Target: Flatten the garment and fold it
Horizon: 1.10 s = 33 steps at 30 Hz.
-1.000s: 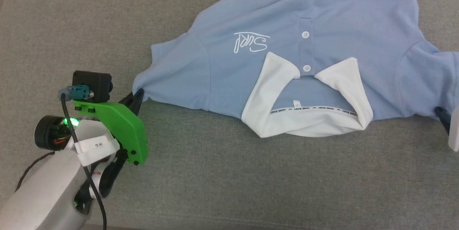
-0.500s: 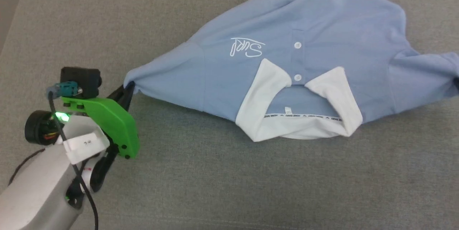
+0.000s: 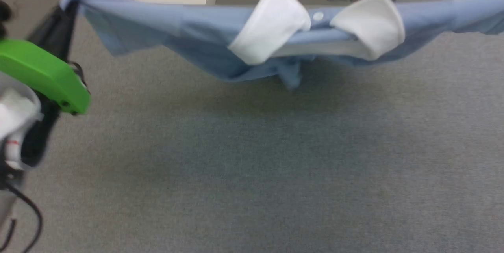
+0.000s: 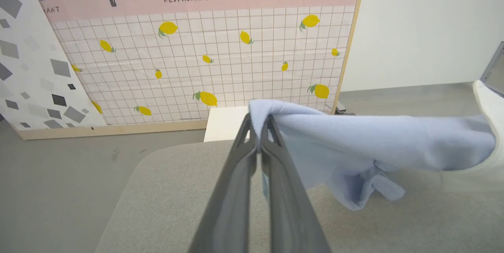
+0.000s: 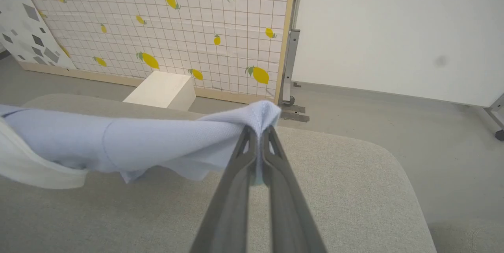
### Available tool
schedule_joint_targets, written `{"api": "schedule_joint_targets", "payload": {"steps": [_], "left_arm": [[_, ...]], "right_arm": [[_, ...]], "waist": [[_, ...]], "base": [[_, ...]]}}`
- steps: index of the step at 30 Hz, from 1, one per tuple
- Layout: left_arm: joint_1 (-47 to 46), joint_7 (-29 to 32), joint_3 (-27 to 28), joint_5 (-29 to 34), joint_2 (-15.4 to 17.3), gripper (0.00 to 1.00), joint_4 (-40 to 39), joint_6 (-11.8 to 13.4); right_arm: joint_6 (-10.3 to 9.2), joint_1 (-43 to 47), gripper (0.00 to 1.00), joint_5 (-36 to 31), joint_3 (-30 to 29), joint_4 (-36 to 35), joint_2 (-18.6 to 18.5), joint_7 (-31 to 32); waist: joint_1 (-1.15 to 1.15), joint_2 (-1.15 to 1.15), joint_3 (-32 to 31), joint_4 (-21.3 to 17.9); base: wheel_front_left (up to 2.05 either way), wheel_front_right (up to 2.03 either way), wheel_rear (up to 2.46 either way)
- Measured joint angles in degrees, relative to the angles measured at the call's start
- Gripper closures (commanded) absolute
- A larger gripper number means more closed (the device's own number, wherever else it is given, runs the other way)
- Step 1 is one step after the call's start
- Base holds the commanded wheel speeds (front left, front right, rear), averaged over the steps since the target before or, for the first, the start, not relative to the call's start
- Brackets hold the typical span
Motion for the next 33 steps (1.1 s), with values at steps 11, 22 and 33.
{"api": "schedule_joint_targets", "payload": {"steps": [11, 22, 33], "left_arm": [[-9.4, 1.3, 5.4, -1.4, 3.5, 1.00, -2.3, -2.8], [-29.8, 5.9, 6.2, -1.9, 5.2, 1.00, 6.0, -9.9], [-62.6, 7.4, -0.9, 6.9, 0.5, 1.00, 29.8, -22.0]], "right_arm": [[0.00, -12.6, 1.00, 4.3, -0.7, -0.6, -0.2, 1.9], [0.00, -32.9, 1.00, 4.6, 3.0, 5.5, -1.2, 0.1], [0.01, -58.6, 1.00, 0.1, 12.5, 23.2, -1.5, -12.9]], "waist": [[0.00, 0.00, -3.1, -2.8], [0.00, 0.00, 4.1, -3.7], [0.01, 0.00, 17.3, -4.6]], "base": [[0.00, 0.00, 0.00], [0.00, 0.00, 0.00], [0.00, 0.00, 0.00]]}}
